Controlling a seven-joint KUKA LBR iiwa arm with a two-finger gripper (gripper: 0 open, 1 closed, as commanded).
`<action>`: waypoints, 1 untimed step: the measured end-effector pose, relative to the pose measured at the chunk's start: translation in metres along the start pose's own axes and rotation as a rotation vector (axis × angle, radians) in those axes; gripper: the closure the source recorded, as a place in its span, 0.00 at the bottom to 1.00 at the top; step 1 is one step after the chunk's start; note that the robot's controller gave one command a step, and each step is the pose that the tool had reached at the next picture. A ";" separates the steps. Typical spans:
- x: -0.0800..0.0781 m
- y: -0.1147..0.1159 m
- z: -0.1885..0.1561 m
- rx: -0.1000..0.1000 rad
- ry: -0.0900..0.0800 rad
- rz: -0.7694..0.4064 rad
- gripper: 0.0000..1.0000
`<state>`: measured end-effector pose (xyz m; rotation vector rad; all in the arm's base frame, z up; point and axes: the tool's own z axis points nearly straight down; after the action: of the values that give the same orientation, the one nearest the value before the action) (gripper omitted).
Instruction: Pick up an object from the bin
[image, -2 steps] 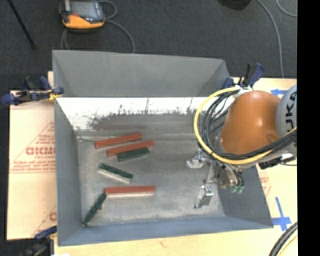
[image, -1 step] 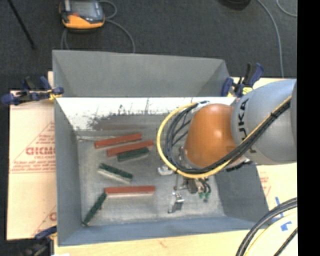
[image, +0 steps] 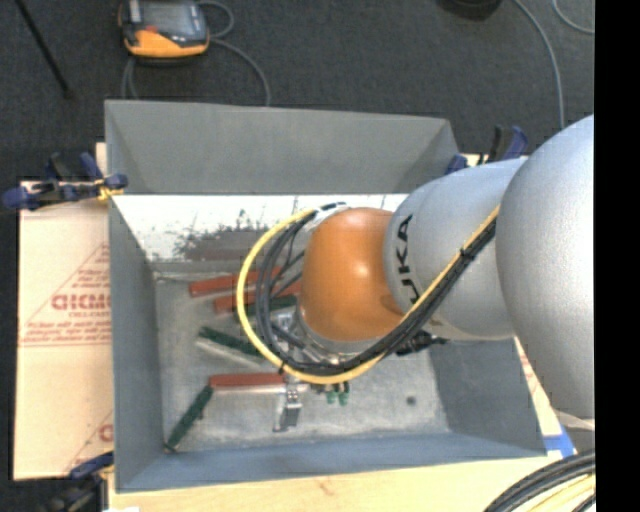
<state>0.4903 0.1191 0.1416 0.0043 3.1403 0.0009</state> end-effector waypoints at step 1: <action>-0.003 0.042 -0.006 -0.002 -0.003 -0.059 0.00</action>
Offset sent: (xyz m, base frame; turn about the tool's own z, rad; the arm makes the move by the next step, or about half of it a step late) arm 0.0038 -0.0015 -0.0716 0.2807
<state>0.4930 0.1612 0.1472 -0.0888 3.1360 0.0033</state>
